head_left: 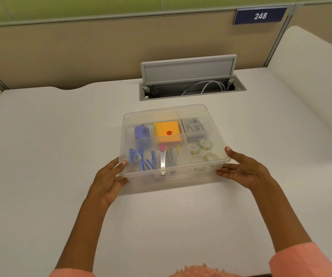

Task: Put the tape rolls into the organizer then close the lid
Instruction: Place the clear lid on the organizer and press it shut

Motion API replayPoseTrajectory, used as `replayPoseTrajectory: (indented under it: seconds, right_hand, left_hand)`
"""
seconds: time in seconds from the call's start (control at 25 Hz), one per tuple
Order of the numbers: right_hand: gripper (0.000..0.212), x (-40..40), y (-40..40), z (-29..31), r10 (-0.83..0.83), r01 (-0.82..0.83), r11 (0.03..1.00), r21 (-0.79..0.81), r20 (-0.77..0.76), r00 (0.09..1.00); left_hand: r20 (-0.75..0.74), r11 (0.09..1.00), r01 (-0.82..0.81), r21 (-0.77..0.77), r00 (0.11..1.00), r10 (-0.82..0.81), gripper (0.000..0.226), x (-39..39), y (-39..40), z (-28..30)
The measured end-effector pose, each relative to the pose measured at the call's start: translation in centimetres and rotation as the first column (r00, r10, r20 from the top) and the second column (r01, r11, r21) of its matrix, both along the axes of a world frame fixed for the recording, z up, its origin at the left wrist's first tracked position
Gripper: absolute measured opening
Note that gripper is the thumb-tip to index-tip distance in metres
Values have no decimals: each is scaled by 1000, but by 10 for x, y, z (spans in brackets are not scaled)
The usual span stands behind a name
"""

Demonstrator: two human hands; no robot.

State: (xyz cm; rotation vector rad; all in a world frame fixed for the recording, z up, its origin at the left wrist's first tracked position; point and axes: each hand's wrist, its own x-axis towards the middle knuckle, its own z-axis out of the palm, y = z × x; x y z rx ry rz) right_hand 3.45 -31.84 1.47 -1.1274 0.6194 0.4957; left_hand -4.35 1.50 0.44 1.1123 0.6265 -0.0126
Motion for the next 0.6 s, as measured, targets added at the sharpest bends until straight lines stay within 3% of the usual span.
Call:
replayPoseTrajectory:
  seconds: [0.12, 0.2, 0.36, 0.6]
  right_hand:
    - [39, 1, -2, 0, 58, -58, 998, -26, 2, 998]
    - [40, 2, -1, 2, 129, -127, 988, -91, 14, 992]
    - [34, 1, -2, 3, 192, -171, 954, -246, 62, 979]
    - [28, 9, -8, 7, 350, -252, 831, -496, 113, 930]
  left_hand:
    - [-12, 1000, -15, -23, 1000, 15, 18, 0, -3, 2]
    - [-70, 997, -71, -5, 995, 70, 23, 3, -9, 3]
    - [-209, 944, -63, 324, 968, 137, 48, 20, -26, -3]
    - [-189, 756, -26, 654, 962, 196, 45, 20, -34, -5]
